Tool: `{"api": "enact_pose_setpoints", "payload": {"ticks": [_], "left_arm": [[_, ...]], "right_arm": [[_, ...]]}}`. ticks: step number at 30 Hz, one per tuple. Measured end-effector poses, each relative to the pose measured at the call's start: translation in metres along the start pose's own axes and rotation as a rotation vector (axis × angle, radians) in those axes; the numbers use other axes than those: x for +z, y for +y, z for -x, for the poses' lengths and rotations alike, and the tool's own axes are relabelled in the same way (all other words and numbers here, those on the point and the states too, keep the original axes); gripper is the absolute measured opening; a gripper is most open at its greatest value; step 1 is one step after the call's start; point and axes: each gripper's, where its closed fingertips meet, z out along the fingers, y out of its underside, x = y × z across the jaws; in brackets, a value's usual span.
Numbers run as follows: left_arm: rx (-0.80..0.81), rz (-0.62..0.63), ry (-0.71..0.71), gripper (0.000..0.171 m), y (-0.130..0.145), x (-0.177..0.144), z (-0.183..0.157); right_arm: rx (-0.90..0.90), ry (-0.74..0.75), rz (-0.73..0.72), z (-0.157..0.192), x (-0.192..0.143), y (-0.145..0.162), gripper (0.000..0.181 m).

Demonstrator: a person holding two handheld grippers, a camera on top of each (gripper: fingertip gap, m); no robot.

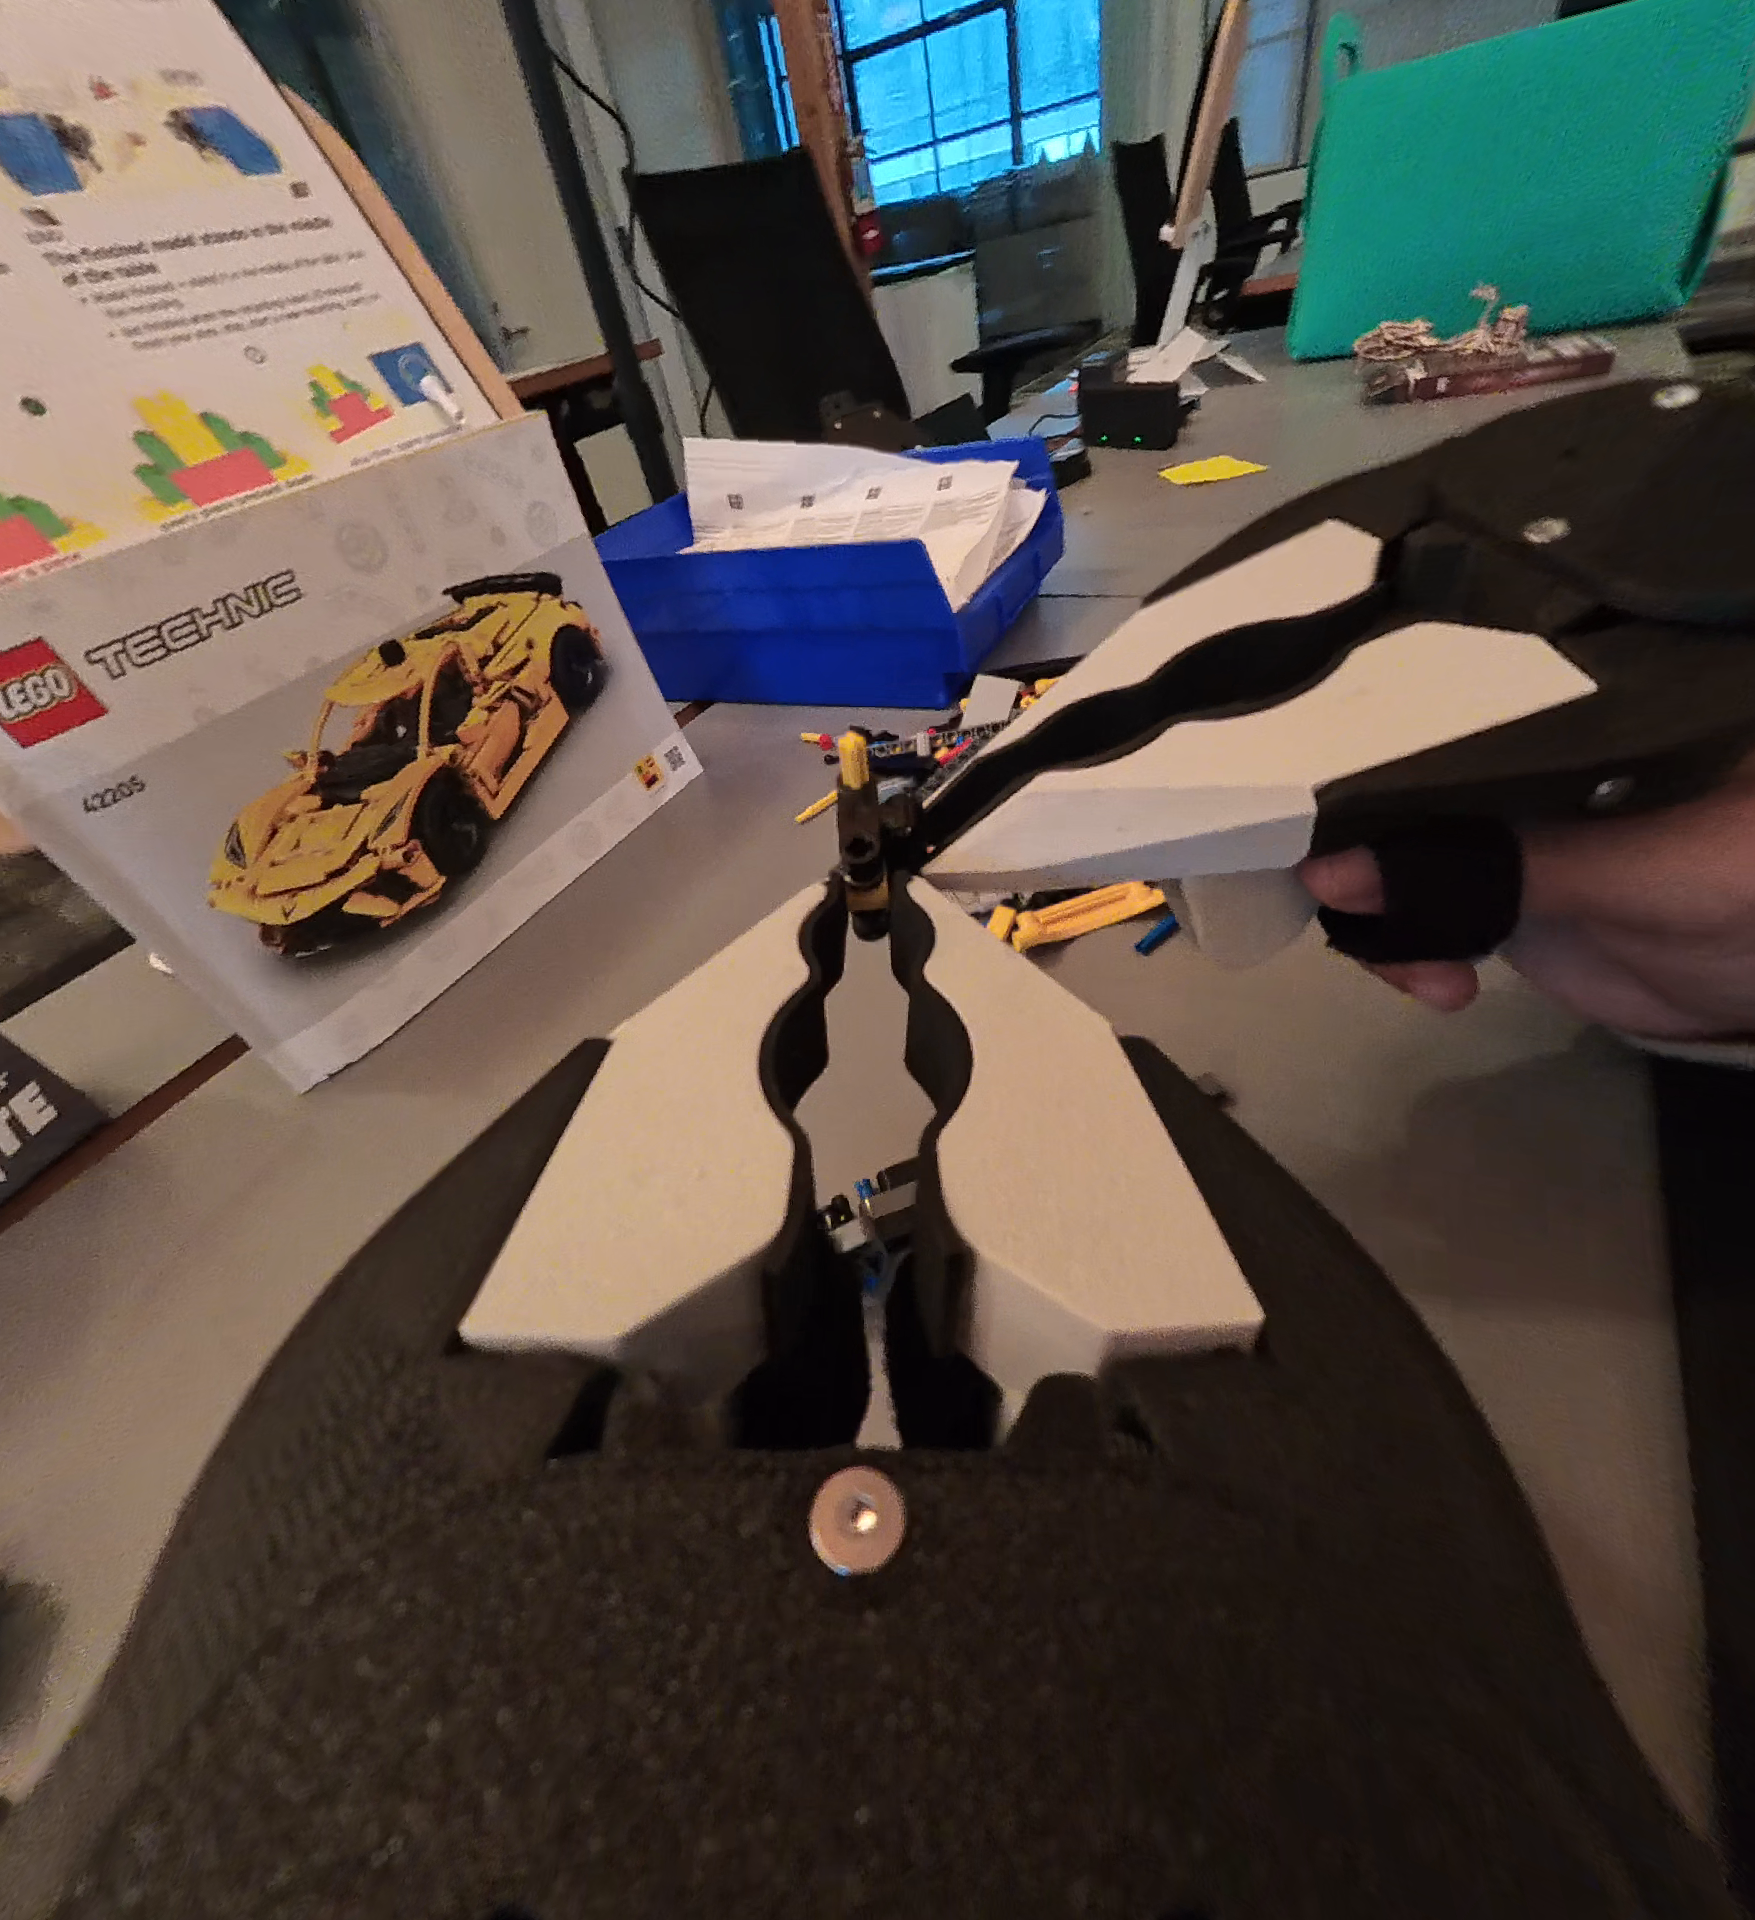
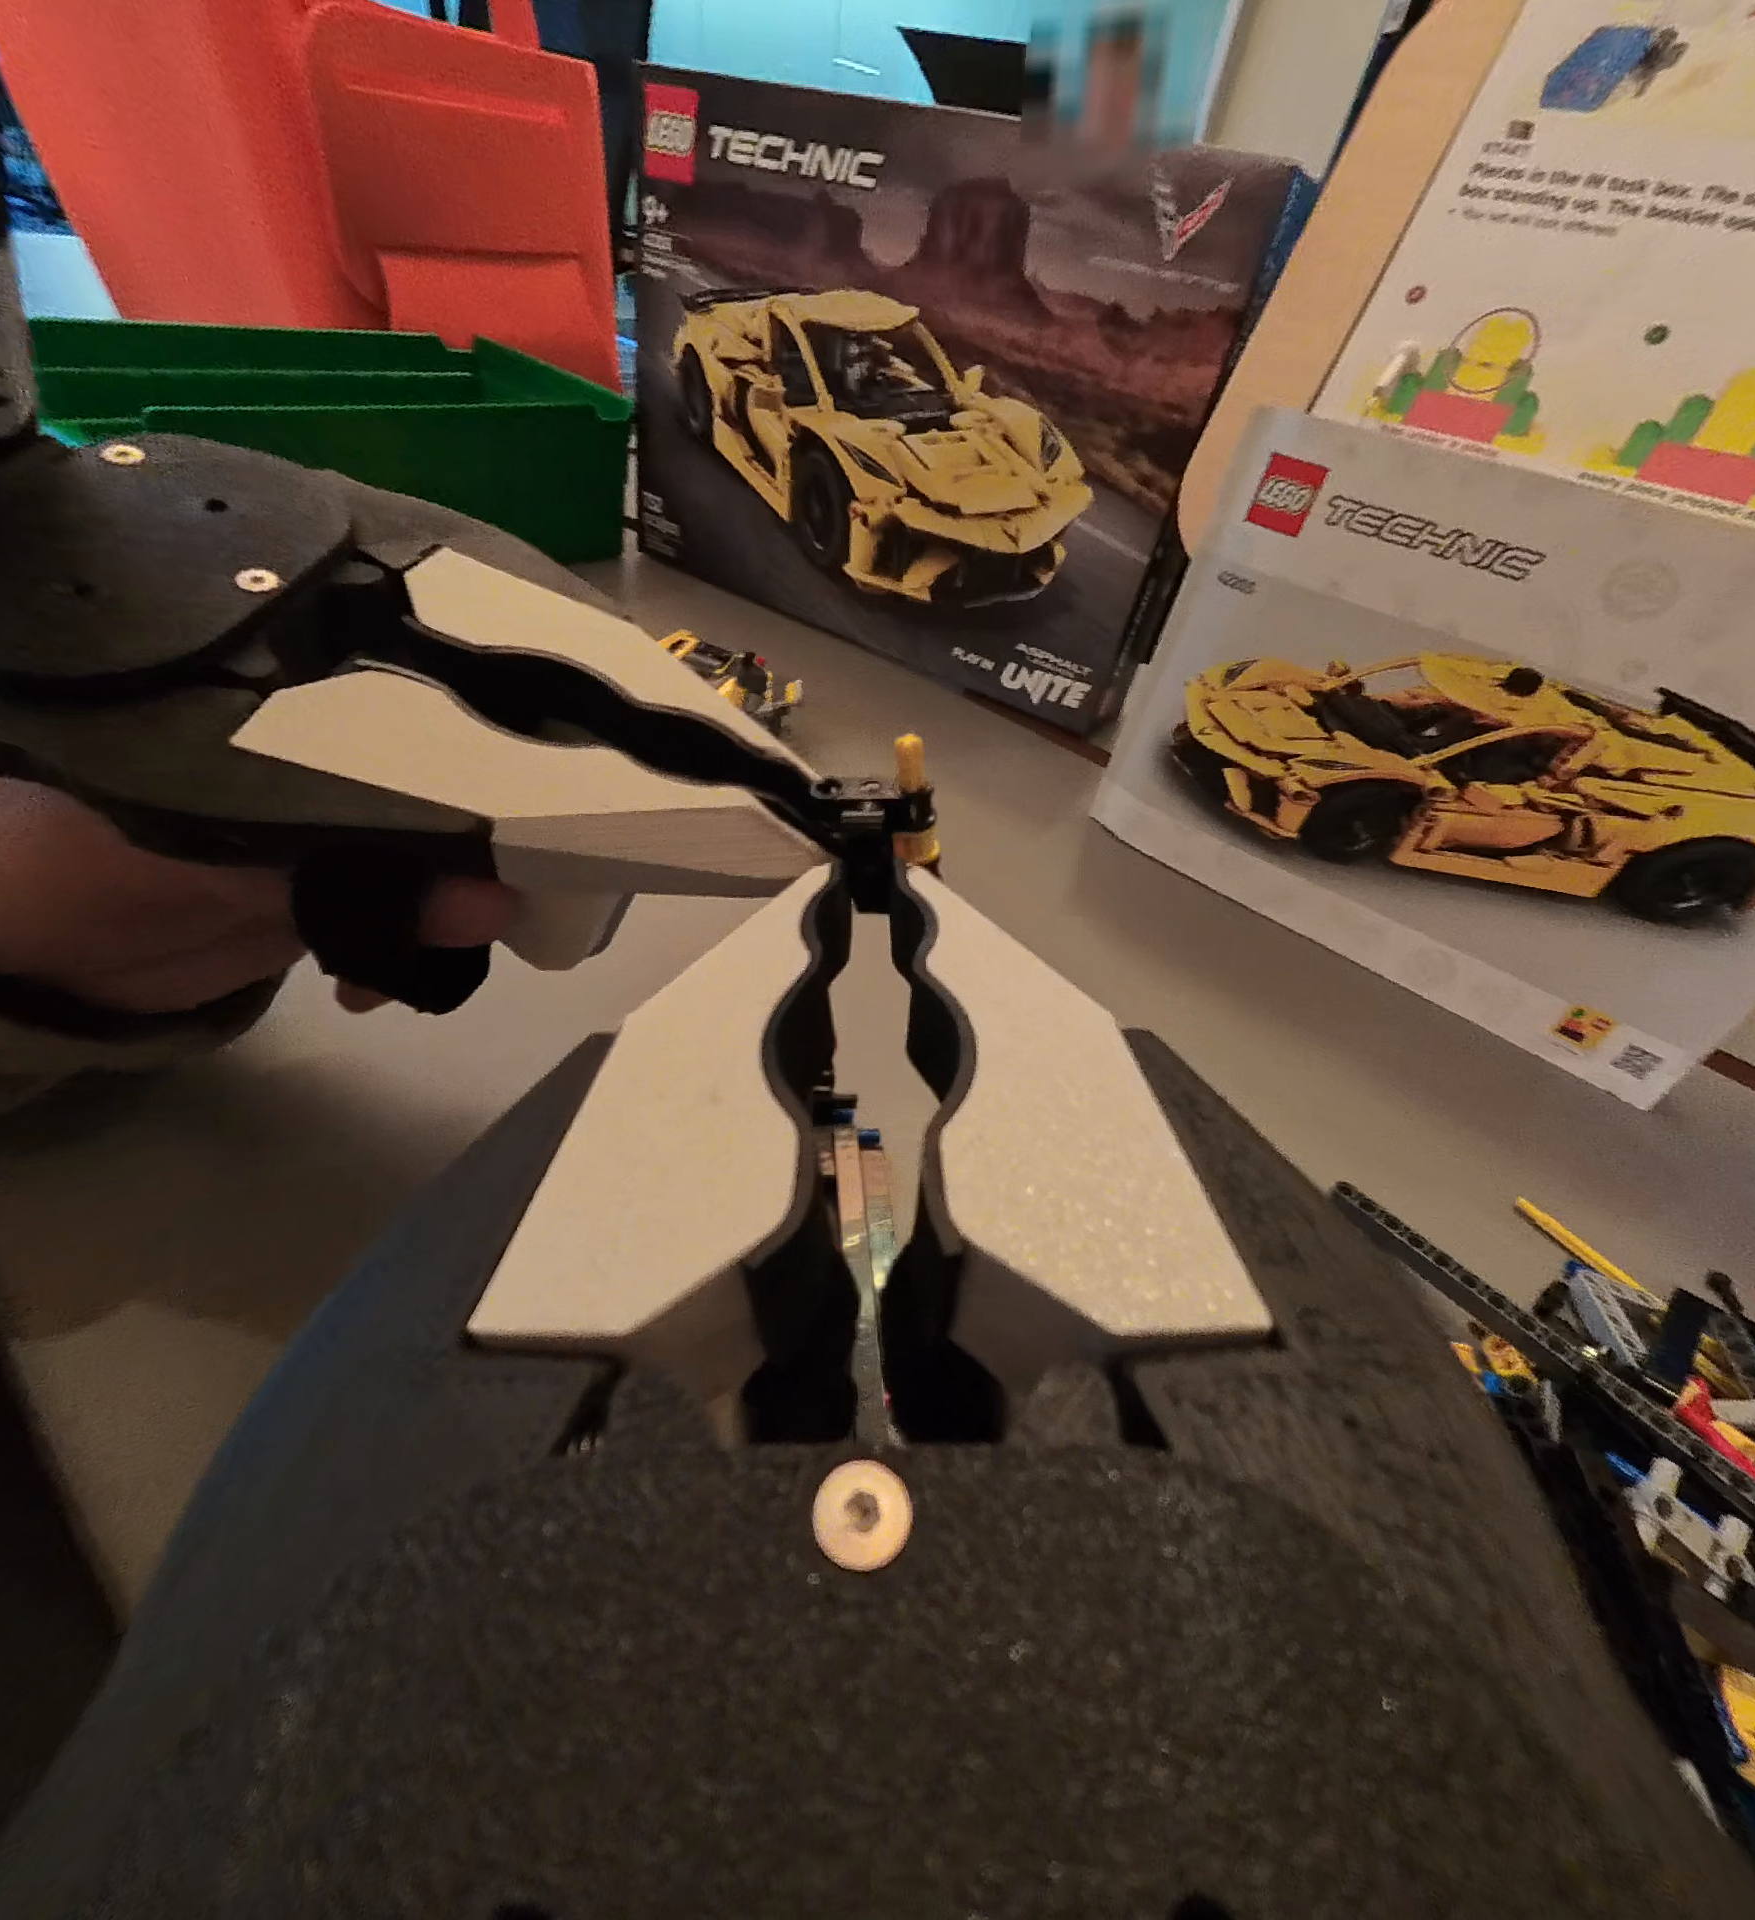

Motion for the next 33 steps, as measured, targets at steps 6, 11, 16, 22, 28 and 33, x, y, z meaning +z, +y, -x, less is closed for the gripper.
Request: {"api": "enact_pose_setpoints", "payload": {"ticks": [6, 11, 16, 22, 28, 33], "left_arm": [[-0.109, 0.022, -0.144, 0.007, 0.000, 0.004, 0.020], [-0.350, -0.085, -0.217, 0.007, -0.003, -0.031, 0.094], [0.144, -0.194, -0.111, 0.007, -0.034, -0.027, 0.029], [0.437, -0.201, -0.206, 0.007, -0.035, -0.020, -0.001], [0.495, -0.212, -0.192, 0.007, -0.037, -0.021, -0.010], [0.504, -0.205, -0.181, 0.008, -0.036, -0.021, -0.011]], "right_arm": [[0.008, 0.073, 0.003, -0.008, -0.003, -0.002, 0.004], [0.010, 0.005, -0.021, 0.000, -0.009, 0.000, 0.000], [0.322, -0.174, -0.179, -0.002, -0.003, -0.018, 0.007], [0.860, -0.522, -0.327, -0.001, -0.011, -0.033, 0.046], [0.882, -0.636, -0.337, 0.013, -0.013, -0.040, 0.033], [0.873, -0.662, -0.302, 0.018, -0.013, -0.037, 0.022]]}}
